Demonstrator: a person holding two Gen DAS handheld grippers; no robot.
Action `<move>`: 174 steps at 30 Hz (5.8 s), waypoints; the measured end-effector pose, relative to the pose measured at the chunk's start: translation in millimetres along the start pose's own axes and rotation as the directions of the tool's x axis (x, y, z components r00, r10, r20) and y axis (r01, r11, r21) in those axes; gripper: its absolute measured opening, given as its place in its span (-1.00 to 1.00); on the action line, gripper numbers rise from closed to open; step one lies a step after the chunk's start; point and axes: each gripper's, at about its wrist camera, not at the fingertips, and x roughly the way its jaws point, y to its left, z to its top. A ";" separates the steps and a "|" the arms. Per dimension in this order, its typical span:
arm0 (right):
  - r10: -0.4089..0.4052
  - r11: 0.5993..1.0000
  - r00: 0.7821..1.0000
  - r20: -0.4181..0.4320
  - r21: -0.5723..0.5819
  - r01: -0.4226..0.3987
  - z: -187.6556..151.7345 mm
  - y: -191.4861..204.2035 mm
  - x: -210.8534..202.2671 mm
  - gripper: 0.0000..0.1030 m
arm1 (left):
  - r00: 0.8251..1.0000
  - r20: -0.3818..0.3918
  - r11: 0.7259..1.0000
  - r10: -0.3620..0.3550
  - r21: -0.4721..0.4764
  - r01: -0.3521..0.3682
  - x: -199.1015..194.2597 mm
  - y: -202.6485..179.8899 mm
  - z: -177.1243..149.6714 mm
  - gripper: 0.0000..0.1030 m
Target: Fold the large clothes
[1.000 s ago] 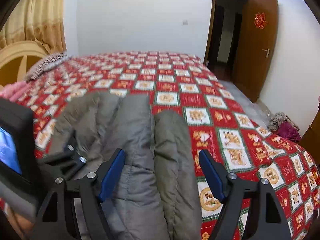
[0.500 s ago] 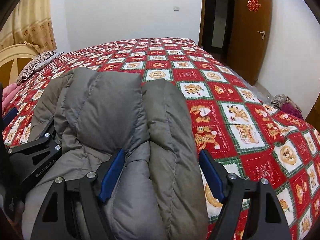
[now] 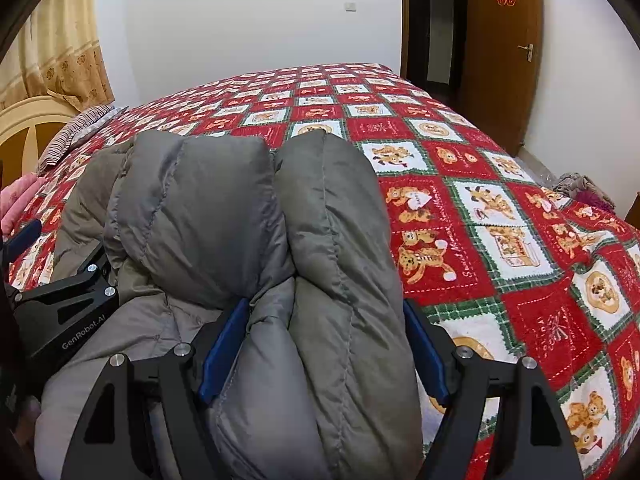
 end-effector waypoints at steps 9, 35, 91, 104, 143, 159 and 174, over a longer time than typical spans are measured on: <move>0.011 1.000 1.000 -0.001 0.020 -0.011 -3.6 -5.4 6.2 0.49 | 1.000 -0.011 1.000 -0.002 0.009 0.002 2.7 -5.7 -0.9 1.00; 0.115 0.987 0.993 -0.033 0.114 -0.111 -10.4 -29.3 23.6 0.50 | 0.910 -0.108 0.892 -0.401 -0.274 0.361 -4.2 56.9 -35.8 1.00; 0.647 0.741 0.760 -0.058 -0.186 -0.645 11.1 249.4 -48.0 -0.73 | 0.999 0.007 0.971 0.033 -0.239 -0.030 -122.3 253.7 -94.7 -0.67; 0.609 0.752 0.780 -0.143 -0.207 -0.625 -7.2 280.4 -13.0 -0.73 | 0.998 -0.058 0.967 0.028 -0.252 -0.042 -92.4 260.2 -124.6 -0.51; 0.542 0.797 0.814 -0.207 -0.180 -0.577 -18.6 279.6 22.1 -0.48 | 0.987 -0.108 0.945 0.123 -0.289 -0.150 -62.3 267.0 -143.1 0.81; 0.490 0.828 0.843 -0.222 -0.182 -0.530 -20.6 284.4 27.8 -0.30 | 0.972 -0.155 0.926 0.179 -0.307 -0.219 -57.4 264.9 -144.7 1.00; 0.484 0.835 0.855 -0.185 -0.194 -0.515 -16.9 282.1 6.2 -0.22 | 0.966 -0.162 0.923 0.200 -0.300 -0.241 -77.5 270.7 -140.2 1.00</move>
